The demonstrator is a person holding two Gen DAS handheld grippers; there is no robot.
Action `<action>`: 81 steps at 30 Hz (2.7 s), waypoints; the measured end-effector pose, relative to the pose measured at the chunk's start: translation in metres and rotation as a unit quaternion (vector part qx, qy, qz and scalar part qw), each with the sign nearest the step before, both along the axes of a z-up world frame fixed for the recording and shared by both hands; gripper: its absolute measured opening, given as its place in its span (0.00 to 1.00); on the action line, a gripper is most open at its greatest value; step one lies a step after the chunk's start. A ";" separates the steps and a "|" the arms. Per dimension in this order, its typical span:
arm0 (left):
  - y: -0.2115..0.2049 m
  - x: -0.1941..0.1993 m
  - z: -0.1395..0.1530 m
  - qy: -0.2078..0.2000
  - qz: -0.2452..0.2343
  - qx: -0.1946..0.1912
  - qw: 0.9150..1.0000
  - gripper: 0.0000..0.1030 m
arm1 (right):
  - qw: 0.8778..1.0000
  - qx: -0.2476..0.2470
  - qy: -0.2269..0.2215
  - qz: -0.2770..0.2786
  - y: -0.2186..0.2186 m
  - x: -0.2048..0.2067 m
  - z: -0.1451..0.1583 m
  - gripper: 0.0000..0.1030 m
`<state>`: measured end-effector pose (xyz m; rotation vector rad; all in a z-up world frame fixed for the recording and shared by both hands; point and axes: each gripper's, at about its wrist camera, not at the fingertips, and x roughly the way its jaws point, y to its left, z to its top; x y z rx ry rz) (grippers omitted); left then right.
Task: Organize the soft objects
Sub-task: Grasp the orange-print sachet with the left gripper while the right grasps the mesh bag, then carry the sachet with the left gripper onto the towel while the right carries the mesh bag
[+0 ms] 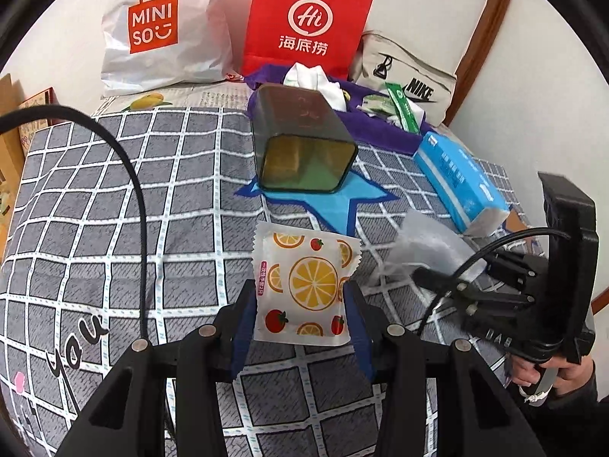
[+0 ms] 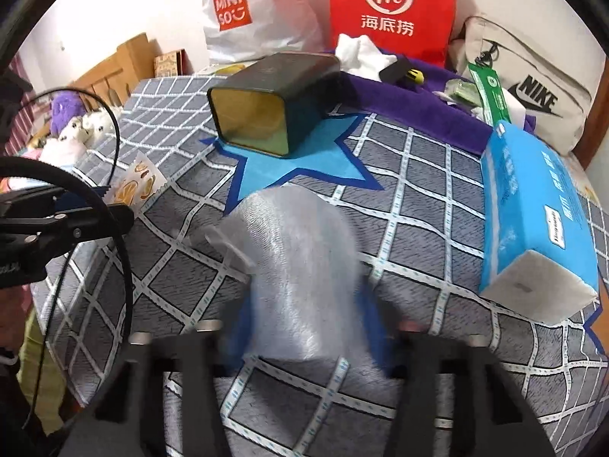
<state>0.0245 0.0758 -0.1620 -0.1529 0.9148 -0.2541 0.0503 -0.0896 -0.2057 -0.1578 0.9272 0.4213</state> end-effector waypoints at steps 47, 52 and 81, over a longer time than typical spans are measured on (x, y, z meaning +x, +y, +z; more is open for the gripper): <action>-0.054 0.258 0.118 -0.051 -0.012 -0.007 0.999 0.41 | 0.994 0.092 -0.031 0.040 -0.092 0.214 0.121 0.18; -0.063 0.294 0.110 -0.049 -0.009 -0.012 0.999 0.41 | 0.996 0.072 -0.007 0.048 -0.091 0.239 0.104 0.18; -0.084 0.345 0.045 0.023 -0.023 -0.002 0.999 0.43 | 0.993 0.000 0.087 0.077 -0.073 0.277 0.023 0.21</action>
